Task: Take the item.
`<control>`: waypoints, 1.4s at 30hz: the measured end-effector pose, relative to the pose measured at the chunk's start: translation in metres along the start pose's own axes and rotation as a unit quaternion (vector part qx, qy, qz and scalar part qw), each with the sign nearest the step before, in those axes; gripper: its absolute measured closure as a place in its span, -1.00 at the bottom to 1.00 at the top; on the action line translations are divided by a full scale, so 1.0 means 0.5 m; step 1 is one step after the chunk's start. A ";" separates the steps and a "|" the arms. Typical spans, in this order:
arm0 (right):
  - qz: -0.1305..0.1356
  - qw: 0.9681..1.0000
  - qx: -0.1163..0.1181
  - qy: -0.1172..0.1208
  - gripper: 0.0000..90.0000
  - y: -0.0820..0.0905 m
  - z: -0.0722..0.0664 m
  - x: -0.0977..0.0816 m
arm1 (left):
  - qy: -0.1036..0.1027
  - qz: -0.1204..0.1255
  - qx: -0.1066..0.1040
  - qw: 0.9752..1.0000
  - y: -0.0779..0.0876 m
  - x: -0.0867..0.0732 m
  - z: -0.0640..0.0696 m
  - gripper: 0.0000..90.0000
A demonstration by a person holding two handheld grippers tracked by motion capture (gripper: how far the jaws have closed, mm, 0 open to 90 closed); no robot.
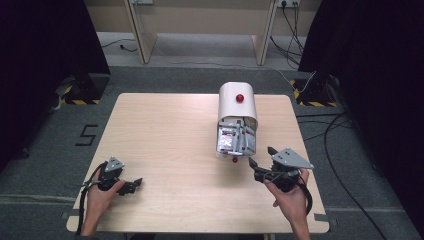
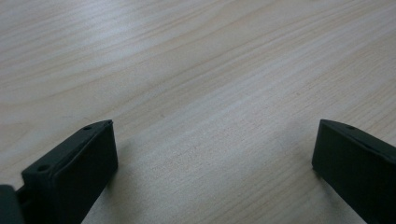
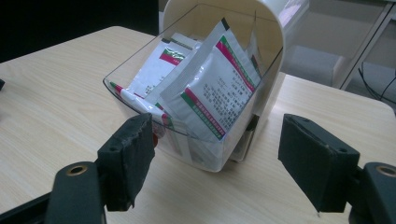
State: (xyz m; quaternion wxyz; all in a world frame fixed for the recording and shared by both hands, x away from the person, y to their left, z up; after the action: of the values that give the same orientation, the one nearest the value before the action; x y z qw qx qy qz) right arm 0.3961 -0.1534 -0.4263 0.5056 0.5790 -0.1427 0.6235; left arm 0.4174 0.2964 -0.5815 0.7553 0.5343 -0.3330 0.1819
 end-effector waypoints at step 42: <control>-0.003 0.999 -0.032 0.041 0.23 -0.068 0.012 0.040 | -0.001 0.000 0.000 1.000 0.000 0.000 0.000 -1.00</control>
State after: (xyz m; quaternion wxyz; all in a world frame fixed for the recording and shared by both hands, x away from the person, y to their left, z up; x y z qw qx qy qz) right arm 0.4304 -0.1337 -0.4211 0.5312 0.5368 -0.1398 0.6404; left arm 0.4175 0.2966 -0.5814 0.7550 0.5345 -0.3337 0.1815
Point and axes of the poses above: each handheld gripper's, and its own axes: y roughly backward along the jaws, x roughly out of its top, z roughly to its right, the point moved 8 cm from there along -y, roughly forward along the jaws, and after that the axes turned 15 degrees about y, right-handed, at the moved point
